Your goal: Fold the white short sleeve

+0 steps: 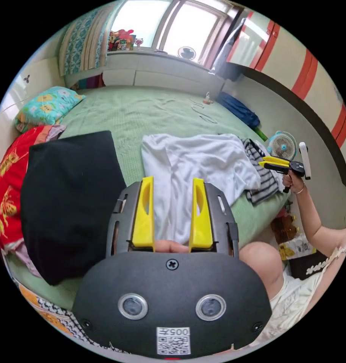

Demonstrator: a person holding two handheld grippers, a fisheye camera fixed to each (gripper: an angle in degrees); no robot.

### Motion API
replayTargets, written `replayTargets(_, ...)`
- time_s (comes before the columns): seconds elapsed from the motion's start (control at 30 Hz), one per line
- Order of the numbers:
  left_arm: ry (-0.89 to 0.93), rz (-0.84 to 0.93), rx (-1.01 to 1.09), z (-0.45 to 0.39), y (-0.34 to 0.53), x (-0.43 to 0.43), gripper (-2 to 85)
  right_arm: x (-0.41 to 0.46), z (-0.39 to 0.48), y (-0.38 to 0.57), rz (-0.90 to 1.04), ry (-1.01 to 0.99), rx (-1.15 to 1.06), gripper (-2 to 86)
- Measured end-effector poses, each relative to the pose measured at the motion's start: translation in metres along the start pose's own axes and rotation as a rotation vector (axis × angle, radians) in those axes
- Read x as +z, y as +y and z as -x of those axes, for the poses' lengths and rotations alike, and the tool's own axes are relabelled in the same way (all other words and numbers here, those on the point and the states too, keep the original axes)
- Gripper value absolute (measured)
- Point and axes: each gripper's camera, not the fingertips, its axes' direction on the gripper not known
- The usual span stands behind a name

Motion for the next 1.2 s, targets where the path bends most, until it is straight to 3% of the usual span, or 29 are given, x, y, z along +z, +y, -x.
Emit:
replayTargets(0.2,-0.034,0.046,-0.111,-0.003,0.065,0.028,17.6,0.006,0.037,0.057,0.010,0.069,0.030,12.4)
replayTargets(0.5,-0.179,0.125,-0.202,0.002,0.062,0.078,11.9,0.024,0.060,0.047,0.053,0.135,0.085,2.8)
replayTargets(0.6,-0.214,0.158,-0.241,0.011,0.057,0.084,7.5,0.004,0.057,0.050,0.020,0.071,0.086,-1.0)
replayTargets(0.73,-0.147,0.160,-0.250,0.018,0.049,0.069,2.4,-0.028,0.049,0.052,-0.004,0.098,0.066,-1.6)
replayTargets(0.97,-0.112,0.138,-0.211,-0.001,0.070,0.022,1.0,-0.083,0.023,0.084,0.009,0.121,0.065,-1.7)
replayTargets(1.2,-0.034,0.195,-0.284,0.012,0.127,0.056,1.5,-0.043,0.014,0.142,0.119,0.071,0.128,-1.6)
